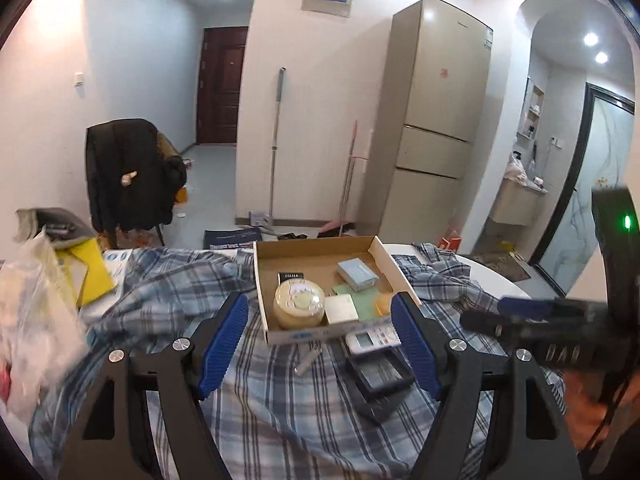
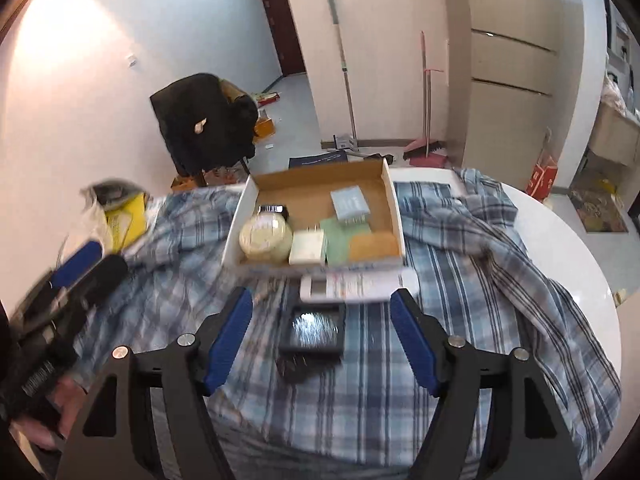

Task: Organize rigid objects
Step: 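Reach down and close the right tool on the black square glass tray, then close the left tool on the silver nail clipper while the right tool holds the tray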

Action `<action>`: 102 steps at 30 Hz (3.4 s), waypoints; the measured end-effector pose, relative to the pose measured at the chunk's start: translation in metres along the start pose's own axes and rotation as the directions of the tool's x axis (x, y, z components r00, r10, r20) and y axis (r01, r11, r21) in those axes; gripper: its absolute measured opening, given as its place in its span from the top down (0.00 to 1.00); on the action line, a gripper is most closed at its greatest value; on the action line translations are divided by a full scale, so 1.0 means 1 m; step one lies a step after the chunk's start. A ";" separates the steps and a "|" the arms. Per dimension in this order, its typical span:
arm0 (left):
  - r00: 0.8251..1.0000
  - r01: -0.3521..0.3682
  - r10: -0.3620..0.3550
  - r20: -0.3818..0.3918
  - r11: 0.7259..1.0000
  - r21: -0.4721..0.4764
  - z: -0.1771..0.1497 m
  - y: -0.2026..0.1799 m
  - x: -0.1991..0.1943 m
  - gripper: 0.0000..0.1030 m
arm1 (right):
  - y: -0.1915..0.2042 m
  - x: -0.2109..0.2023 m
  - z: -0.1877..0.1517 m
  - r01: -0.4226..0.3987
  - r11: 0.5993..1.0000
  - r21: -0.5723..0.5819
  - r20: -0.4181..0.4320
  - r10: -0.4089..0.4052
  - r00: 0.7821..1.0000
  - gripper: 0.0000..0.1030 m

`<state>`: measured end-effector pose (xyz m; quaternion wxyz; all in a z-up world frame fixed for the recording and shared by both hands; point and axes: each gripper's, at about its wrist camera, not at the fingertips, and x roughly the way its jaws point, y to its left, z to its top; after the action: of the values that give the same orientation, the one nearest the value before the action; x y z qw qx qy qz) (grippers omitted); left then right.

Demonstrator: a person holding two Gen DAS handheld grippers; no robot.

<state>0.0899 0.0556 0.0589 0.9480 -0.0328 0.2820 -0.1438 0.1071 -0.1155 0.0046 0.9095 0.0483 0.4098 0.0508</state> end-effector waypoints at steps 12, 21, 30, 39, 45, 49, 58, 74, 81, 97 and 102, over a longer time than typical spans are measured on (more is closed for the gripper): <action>0.997 -0.071 0.071 0.023 0.997 0.018 -0.015 -0.005 -0.029 0.26 | 0.000 0.013 -0.030 0.048 0.999 0.023 -0.053 -0.046 0.998 0.26; 0.994 -0.112 0.112 -0.018 0.992 -0.051 -0.036 0.033 0.034 0.20 | 0.015 0.072 -0.028 0.069 0.998 -0.010 -0.089 -0.070 0.994 0.13; 0.972 -0.236 0.236 -0.021 0.972 0.000 -0.069 0.051 0.070 0.17 | 0.018 0.137 -0.036 0.080 0.996 -0.051 -0.168 -0.087 0.982 0.13; 0.975 -0.214 0.215 -0.055 0.977 0.011 -0.075 0.050 0.080 0.16 | 0.027 0.159 -0.040 0.094 0.990 -0.107 -0.195 -0.114 0.974 0.13; 0.977 -0.209 0.209 -0.032 0.978 -0.001 -0.075 0.051 0.076 0.16 | 0.024 0.166 -0.037 0.123 0.987 -0.107 -0.194 -0.142 0.971 0.33; 0.983 -0.176 0.175 -0.049 0.984 -0.022 -0.066 0.051 0.061 0.16 | 0.010 0.148 -0.036 0.073 0.994 -0.078 -0.208 -0.087 0.974 0.33; 0.998 0.011 -0.011 -0.055 1.000 0.003 -0.030 0.020 0.057 0.16 | -0.049 0.084 -0.022 0.124 0.992 0.025 0.038 -0.125 0.991 0.33; 0.950 0.075 -0.033 -0.309 0.989 0.124 -0.058 -0.007 0.154 0.60 | -0.093 0.110 -0.046 0.115 0.990 0.078 -0.012 -0.114 0.993 0.33; 0.931 0.108 -0.030 -0.363 0.974 0.197 -0.057 -0.002 0.179 0.60 | -0.084 0.110 -0.048 0.095 0.995 0.031 0.001 -0.095 0.995 0.33; 0.908 0.103 -0.026 -0.418 0.982 0.161 -0.068 0.006 0.209 0.90 | -0.087 0.112 -0.049 0.080 0.996 0.041 -0.010 -0.080 0.997 0.33; 0.922 0.075 -0.001 -0.386 0.982 0.176 -0.066 0.000 0.195 0.90 | -0.086 0.109 -0.049 0.080 0.996 0.039 0.004 -0.081 0.997 0.33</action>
<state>0.2102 0.0003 -0.0991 0.8702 0.0798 0.4469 -0.1917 0.1467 -0.1838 -0.1194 0.9109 0.0494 0.4097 0.0061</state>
